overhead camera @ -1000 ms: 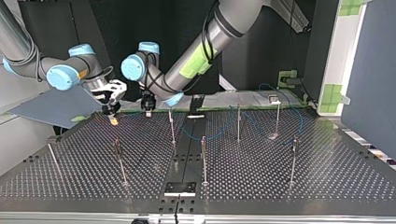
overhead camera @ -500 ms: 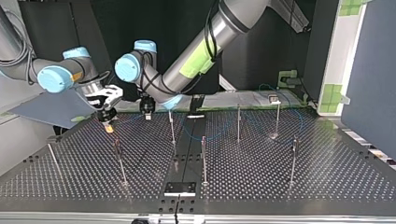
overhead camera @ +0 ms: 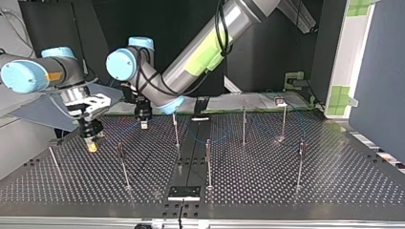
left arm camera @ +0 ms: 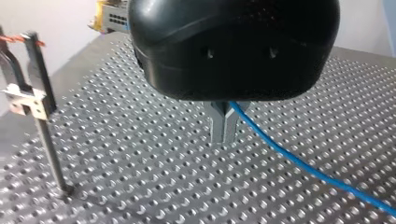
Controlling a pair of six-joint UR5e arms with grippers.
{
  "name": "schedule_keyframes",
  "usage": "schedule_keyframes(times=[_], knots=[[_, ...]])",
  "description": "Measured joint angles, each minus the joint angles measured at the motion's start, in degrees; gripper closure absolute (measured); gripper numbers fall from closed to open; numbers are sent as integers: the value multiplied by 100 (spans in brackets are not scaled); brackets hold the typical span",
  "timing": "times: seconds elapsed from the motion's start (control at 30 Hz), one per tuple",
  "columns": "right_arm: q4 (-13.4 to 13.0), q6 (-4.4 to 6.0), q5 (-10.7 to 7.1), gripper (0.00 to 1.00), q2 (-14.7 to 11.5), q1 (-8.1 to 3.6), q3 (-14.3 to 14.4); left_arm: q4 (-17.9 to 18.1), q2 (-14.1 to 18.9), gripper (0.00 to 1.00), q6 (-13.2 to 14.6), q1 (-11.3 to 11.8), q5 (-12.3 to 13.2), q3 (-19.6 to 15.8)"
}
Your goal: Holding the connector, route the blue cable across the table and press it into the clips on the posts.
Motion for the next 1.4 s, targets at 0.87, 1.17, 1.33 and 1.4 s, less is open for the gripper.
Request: schedule_keyframes(times=[0.87, 1.17, 1.33, 1.4], knots=[[291, 20, 22, 100, -520, 112, -40, 278, 482, 100, -37, -58, -203, 5], [262, 21, 7, 100, -515, 117, -38, 678, 497, 100, 118, 152, -77, 18], [237, 25, -9, 100, -514, 115, -40, 930, 495, 100, 236, 337, 104, 15], [210, 34, -36, 100, -511, 99, -40, 1028, 493, 100, 255, 380, 177, 15]])
